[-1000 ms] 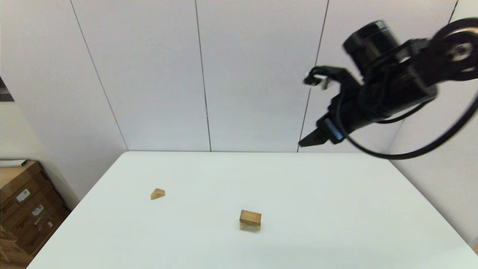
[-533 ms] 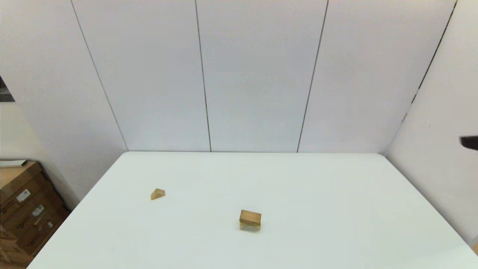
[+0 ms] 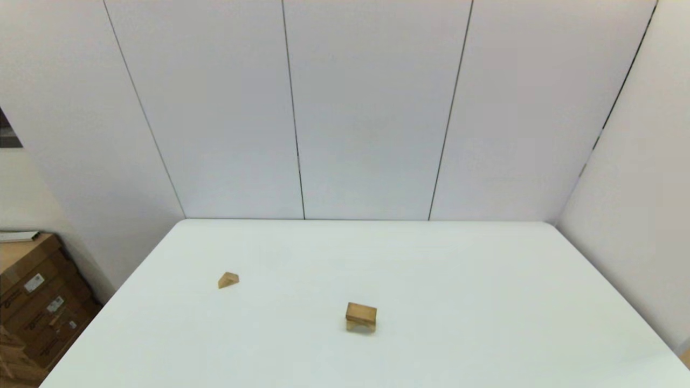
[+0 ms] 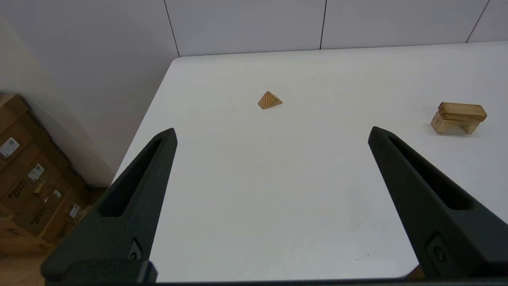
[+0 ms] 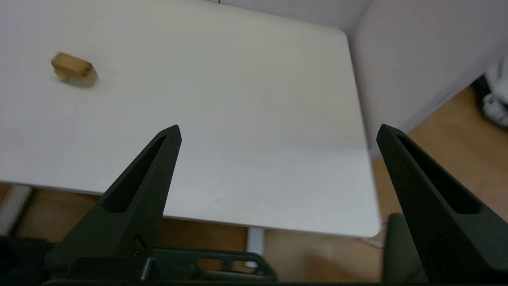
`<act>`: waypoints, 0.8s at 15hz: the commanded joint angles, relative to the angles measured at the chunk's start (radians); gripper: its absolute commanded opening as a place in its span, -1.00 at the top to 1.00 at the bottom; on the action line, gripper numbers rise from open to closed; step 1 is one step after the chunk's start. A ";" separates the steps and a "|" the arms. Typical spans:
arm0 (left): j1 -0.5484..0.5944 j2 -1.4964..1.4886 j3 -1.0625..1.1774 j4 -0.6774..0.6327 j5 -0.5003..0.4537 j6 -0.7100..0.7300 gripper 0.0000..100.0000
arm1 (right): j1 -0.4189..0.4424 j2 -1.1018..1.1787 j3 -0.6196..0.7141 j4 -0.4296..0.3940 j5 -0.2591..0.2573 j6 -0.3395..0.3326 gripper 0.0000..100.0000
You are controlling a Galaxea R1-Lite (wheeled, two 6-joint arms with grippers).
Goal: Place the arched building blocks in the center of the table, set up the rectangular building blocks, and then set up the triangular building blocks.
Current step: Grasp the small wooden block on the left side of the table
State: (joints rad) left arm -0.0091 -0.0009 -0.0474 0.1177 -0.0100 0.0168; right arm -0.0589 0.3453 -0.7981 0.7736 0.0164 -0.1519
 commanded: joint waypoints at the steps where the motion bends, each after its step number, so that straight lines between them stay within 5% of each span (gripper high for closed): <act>1: 0.000 0.001 0.000 0.000 -0.001 0.000 -1.00 | 0.090 -0.086 0.059 -0.013 0.020 0.092 -1.00; 7: 0.000 0.001 0.000 0.000 -0.001 0.002 -1.00 | 0.065 -0.292 0.270 -0.073 0.000 -0.005 -1.00; 10: 0.000 0.001 0.000 0.000 -0.001 0.002 -1.00 | 0.064 -0.347 0.505 -0.422 -0.059 0.003 -1.00; 12: 0.000 0.001 0.000 0.000 0.001 0.002 -1.00 | 0.064 -0.347 0.625 -0.585 -0.101 -0.001 -1.00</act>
State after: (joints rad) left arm -0.0091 -0.0009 -0.0474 0.1172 -0.0100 0.0177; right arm 0.0057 0.0298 -0.3338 0.4415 -0.0321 -0.1485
